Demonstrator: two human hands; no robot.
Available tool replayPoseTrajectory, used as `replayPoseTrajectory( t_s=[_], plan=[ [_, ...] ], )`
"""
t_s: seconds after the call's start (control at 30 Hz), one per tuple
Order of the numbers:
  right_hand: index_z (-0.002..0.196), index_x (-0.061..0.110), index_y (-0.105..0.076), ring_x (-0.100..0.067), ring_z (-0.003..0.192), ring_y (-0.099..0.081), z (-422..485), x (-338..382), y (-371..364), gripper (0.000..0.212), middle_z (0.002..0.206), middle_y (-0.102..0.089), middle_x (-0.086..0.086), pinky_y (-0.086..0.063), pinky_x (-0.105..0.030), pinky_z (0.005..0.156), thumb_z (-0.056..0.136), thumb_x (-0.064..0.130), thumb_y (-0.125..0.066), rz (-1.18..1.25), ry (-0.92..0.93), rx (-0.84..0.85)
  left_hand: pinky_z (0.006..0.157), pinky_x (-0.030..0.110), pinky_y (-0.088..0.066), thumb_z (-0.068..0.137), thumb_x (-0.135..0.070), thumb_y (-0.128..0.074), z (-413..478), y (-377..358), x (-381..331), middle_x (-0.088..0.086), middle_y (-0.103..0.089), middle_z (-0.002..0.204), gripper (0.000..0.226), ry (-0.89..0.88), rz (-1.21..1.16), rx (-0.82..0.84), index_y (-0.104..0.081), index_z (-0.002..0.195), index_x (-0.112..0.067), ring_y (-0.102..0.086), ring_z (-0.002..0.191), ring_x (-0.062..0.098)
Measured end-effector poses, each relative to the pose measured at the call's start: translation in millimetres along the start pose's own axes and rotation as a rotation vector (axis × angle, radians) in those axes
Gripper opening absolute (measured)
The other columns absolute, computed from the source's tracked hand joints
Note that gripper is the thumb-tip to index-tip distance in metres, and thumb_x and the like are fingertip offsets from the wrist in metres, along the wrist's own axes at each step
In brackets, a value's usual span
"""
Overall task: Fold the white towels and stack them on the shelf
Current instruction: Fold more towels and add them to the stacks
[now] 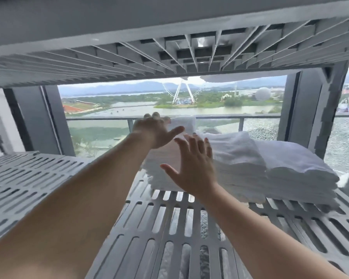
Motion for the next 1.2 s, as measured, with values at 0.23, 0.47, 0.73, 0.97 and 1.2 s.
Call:
replayPoseTrajectory(
  t_s=[0.23,0.47,0.73,0.97,1.2],
  plan=[
    [0.132,0.019,-0.05,-0.03,0.124,-0.05,50.3,23.3,-6.8,0.053,0.129,-0.057,-0.004,-0.029,-0.05,0.116,0.094,0.055,-0.04,-0.089,0.014,-0.191,0.107,0.054,-0.041,0.099,-0.062,-0.029,49.7,-32.2,48.3,0.012,-0.04,0.152,0.06,0.054,-0.199,0.082,-0.039,0.15,-0.031,-0.044,0.135,0.036],
    [0.144,0.03,-0.045,-0.029,0.14,-0.041,43.2,22.4,-49.2,0.066,0.15,-0.049,-0.003,-0.023,-0.049,0.118,0.093,0.069,-0.033,-0.226,-0.074,0.131,0.117,0.038,-0.032,0.102,-0.037,-0.049,91.1,-84.1,47.1,0.008,-0.045,0.153,0.047,-0.017,-0.76,0.225,-0.05,0.146,-0.02,-0.042,0.141,0.028],
    [0.14,0.023,-0.052,-0.036,0.144,-0.035,11.3,11.5,-47.3,0.06,0.151,-0.045,-0.01,-0.033,-0.054,0.112,0.095,0.062,-0.042,-0.236,-0.155,-0.039,0.101,0.03,-0.038,0.091,-0.021,-0.064,114.3,-85.5,21.3,0.016,-0.034,0.151,0.046,-0.036,-1.011,0.156,-0.059,0.136,-0.022,-0.049,0.122,0.025],
    [0.122,0.022,-0.063,-0.029,0.134,-0.048,15.8,8.7,-43.7,0.054,0.13,-0.063,-0.003,-0.025,-0.053,0.117,0.097,0.06,-0.034,-0.273,-0.197,-0.11,0.092,0.037,-0.052,0.096,-0.004,-0.055,90.1,-97.5,37.6,0.019,-0.048,0.141,0.049,-0.014,-1.44,0.374,-0.051,0.143,-0.017,-0.059,0.113,0.027],
    [0.121,0.021,-0.062,-0.031,0.134,-0.047,49.0,37.8,-56.2,0.052,0.133,-0.061,-0.008,-0.022,-0.054,0.119,0.097,0.059,-0.036,-0.227,-0.103,-0.136,0.066,0.016,-0.054,0.102,-0.011,-0.051,54.6,-109.4,56.2,0.018,-0.044,0.149,0.058,0.159,-1.738,0.247,-0.029,0.156,-0.019,-0.062,0.101,0.011]
  ],
)
Point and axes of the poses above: each hand's wrist, its own z-axis towards the middle knuckle, its own y-axis out of the back of the hand, x = y × z, the point moved 2 cm from there along z, towards the middle knuckle
